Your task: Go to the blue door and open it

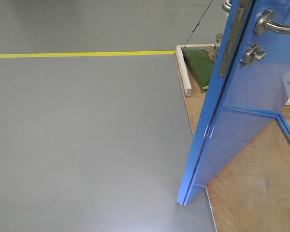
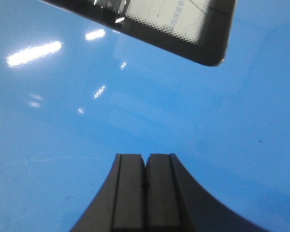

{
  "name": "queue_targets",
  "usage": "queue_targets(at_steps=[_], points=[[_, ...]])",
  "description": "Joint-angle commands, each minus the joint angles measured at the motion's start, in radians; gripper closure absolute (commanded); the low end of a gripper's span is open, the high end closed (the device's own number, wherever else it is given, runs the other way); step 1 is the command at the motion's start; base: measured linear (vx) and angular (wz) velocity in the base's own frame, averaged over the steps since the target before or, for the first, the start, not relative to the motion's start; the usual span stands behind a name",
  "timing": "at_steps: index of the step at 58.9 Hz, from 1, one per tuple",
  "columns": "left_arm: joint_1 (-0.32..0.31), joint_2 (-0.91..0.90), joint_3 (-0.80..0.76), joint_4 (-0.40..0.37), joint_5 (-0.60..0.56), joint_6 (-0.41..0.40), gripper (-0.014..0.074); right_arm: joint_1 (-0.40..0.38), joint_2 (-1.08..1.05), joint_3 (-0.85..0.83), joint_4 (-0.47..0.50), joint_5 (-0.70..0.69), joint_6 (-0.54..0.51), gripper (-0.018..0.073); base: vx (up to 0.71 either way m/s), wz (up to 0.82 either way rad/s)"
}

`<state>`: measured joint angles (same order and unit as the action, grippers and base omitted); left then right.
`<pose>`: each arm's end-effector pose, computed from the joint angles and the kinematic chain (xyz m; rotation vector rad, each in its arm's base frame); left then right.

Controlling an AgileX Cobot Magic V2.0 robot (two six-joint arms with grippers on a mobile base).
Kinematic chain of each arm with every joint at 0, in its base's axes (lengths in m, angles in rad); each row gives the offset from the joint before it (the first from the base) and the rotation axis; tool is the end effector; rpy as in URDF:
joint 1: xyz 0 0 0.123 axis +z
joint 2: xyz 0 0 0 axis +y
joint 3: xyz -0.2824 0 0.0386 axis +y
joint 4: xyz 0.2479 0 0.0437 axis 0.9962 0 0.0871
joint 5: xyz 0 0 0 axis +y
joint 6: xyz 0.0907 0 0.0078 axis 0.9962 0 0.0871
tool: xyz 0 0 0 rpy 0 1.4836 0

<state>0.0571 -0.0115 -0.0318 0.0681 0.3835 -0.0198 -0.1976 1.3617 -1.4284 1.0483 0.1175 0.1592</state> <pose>0.0508 0.0052 0.1899 -0.0305 1.8237 0.0942 0.3095 -0.0524 0.4759 0.9263 1.2310 0.8848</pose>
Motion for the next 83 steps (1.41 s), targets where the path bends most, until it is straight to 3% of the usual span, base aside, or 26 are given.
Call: queue_targets(at_steps=[1,21,83], points=[[-0.006,-0.013,-0.03,-0.002,-0.081,-0.007,0.0524,0.015,-0.01,-0.051,0.006,0.004,-0.016,0.0551,0.0,0.0],[-0.006,-0.013,-0.03,-0.002,-0.081,-0.007,0.0524,0.126,0.034,-0.054,0.006,0.039,-0.016,0.0551,0.0,0.0],[-0.006,-0.013,-0.03,-0.002,-0.081,-0.007,0.0524,0.126,0.034,-0.054,0.006,0.038,-0.017,0.0551,0.0,0.0]])
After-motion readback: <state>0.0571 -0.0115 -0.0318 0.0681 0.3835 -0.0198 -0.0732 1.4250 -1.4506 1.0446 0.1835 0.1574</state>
